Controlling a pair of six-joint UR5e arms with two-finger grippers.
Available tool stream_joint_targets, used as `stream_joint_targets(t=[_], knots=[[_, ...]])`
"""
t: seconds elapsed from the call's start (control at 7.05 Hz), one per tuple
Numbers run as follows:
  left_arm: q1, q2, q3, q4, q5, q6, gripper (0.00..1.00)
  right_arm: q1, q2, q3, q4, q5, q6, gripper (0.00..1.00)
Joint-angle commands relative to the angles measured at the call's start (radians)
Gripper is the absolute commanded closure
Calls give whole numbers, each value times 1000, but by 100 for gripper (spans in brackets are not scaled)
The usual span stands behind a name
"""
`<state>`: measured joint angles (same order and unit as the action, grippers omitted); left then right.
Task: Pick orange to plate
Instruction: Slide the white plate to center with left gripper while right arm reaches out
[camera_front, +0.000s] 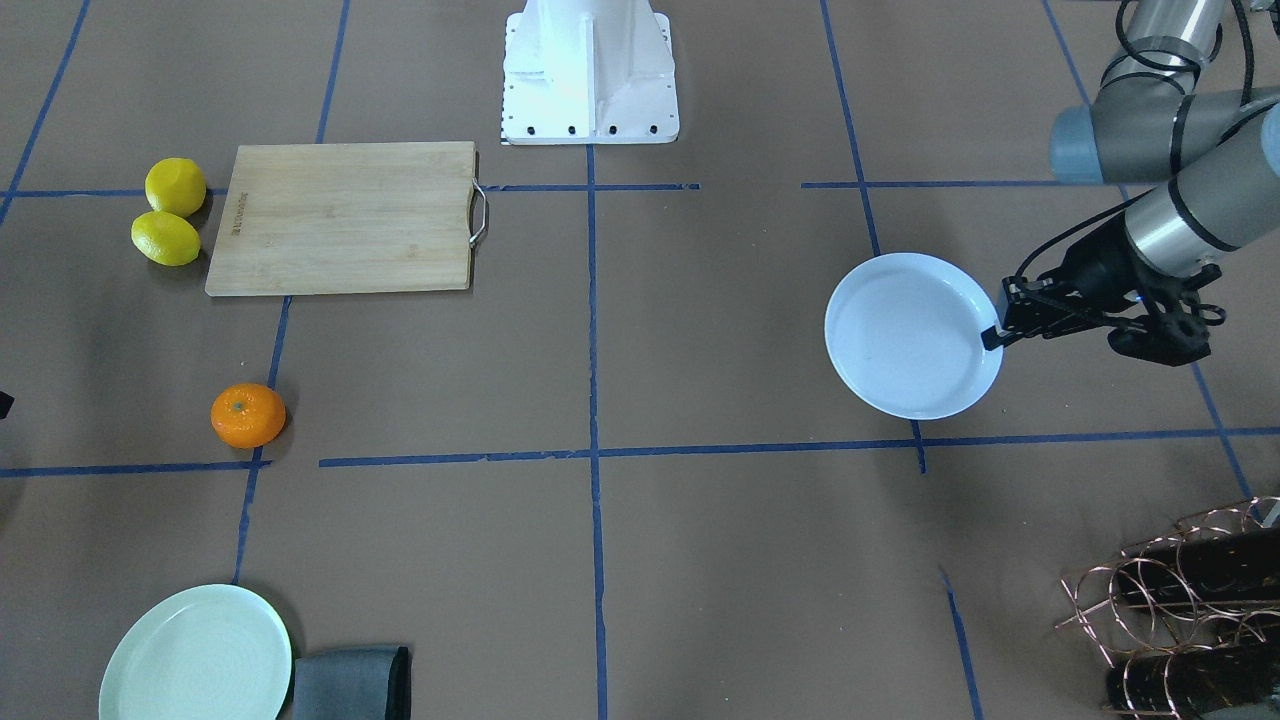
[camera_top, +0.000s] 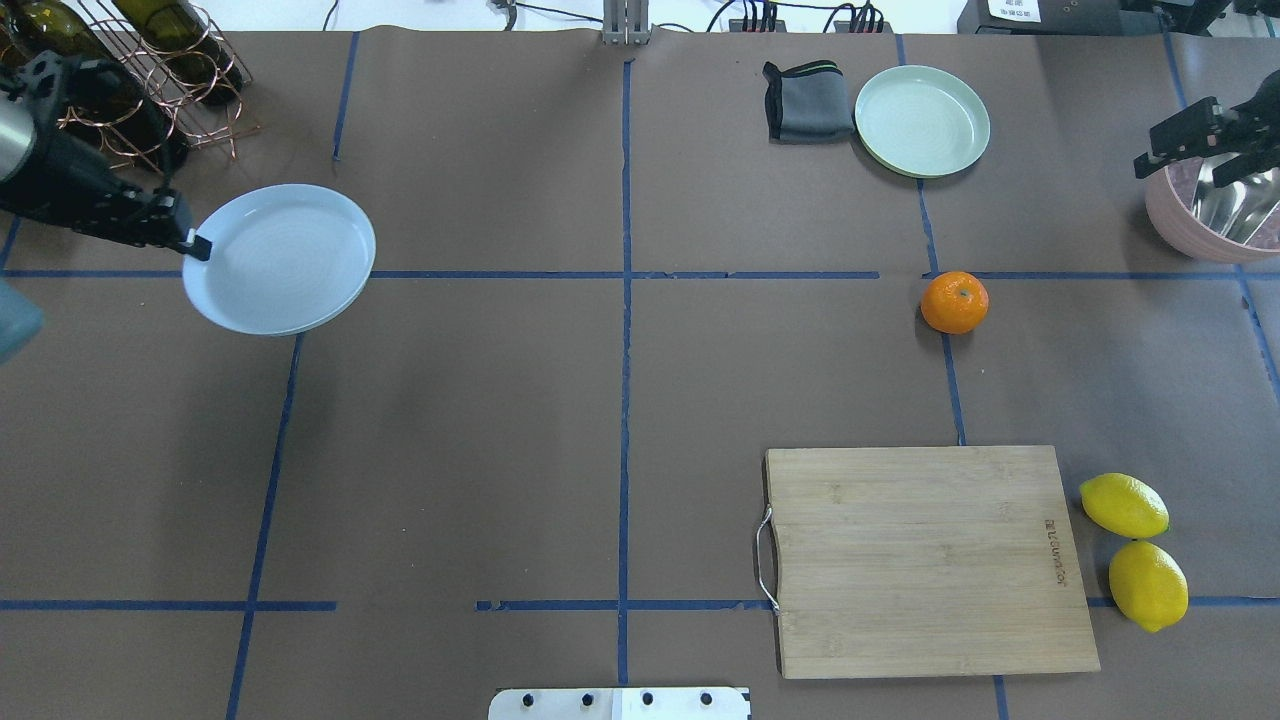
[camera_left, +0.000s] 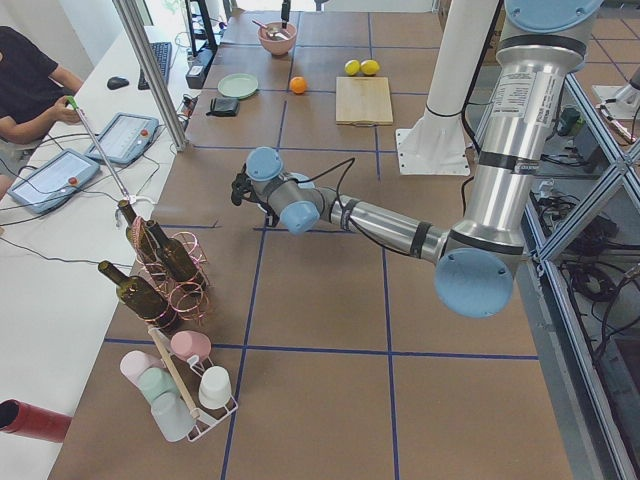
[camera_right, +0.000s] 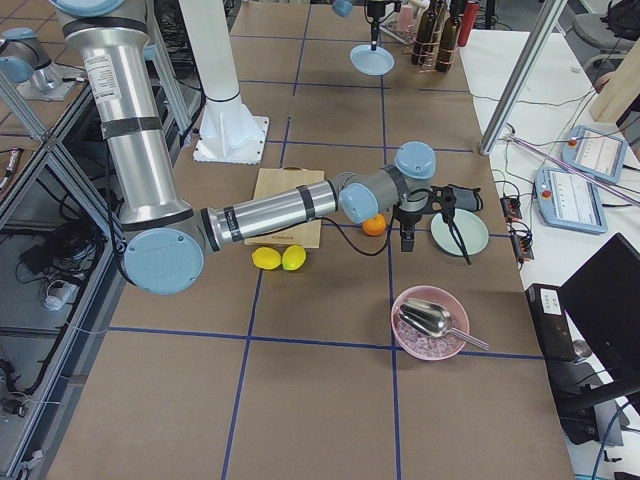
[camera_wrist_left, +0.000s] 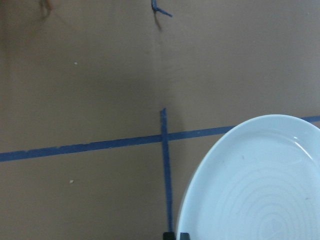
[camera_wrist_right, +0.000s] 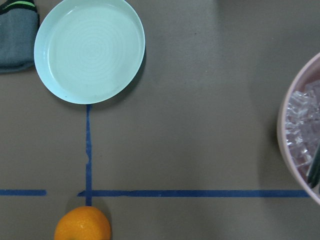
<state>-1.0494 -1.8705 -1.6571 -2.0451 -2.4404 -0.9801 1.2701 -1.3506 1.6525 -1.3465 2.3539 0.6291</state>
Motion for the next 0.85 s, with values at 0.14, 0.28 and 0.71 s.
stream_joint_targets(t=[0.14, 0.28, 0.71], knots=[[318, -229, 34, -1, 252, -513, 100, -133, 2, 99, 12, -73, 200, 0], [375, -290, 101, -38, 335, -617, 100, -174, 2, 119, 12, -96, 255, 0], [485, -343, 252, -210, 529, -730, 100, -218, 2, 145, 12, -142, 288, 0]])
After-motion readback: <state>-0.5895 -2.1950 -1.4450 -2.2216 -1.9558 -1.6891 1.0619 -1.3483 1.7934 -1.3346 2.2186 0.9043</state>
